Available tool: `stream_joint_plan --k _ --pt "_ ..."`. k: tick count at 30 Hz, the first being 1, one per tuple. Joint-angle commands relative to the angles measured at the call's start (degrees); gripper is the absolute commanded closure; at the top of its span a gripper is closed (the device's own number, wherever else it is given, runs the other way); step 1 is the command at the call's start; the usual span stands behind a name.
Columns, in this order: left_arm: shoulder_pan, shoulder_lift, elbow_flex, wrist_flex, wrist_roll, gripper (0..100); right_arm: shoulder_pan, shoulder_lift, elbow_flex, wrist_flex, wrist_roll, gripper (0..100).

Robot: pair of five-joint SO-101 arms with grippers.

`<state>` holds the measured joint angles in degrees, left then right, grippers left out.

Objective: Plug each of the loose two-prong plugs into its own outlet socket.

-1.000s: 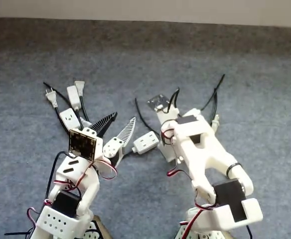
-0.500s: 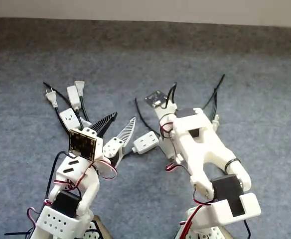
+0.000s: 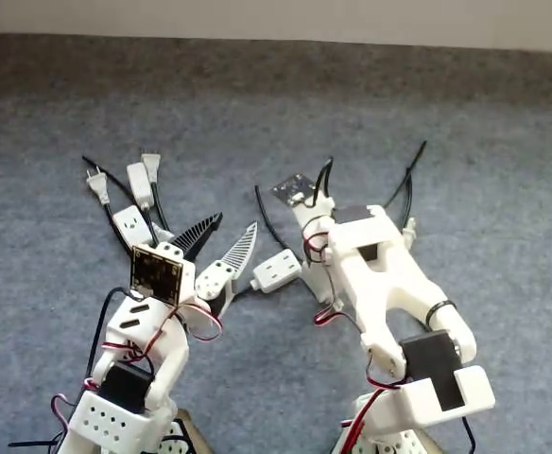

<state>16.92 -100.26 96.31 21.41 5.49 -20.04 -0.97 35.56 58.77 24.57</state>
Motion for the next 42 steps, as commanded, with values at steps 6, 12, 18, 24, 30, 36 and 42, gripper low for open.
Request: stream_joint_plan --k 6,12,18,24,30,36,42 --pt "0.6 -0.6 0.9 0.0 0.0 81 0.1 -0.4 -2.2 2.7 0.7 90.5" --pt "0.6 -0.6 0.9 0.0 0.0 81 0.2 -0.3 -2.2 3.0 0.7 90.4" --pt "0.6 -0.6 0.9 0.0 0.0 81 0.2 5.1 -3.6 2.8 0.7 90.4" --pt "0.6 -0.6 0.9 0.0 0.0 81 0.9 10.2 -10.0 3.2 0.7 90.4" --pt "0.5 -0.6 0.9 -0.2 0.0 81 0.9 10.3 -10.6 7.0 1.1 97.2" --pt "0.6 -0.6 0.9 -0.3 0.0 81 1.0 10.2 -10.8 8.0 3.7 98.9" --pt "0.7 -0.6 0.9 -0.3 0.0 81 0.8 10.2 -21.9 14.2 3.5 99.1"
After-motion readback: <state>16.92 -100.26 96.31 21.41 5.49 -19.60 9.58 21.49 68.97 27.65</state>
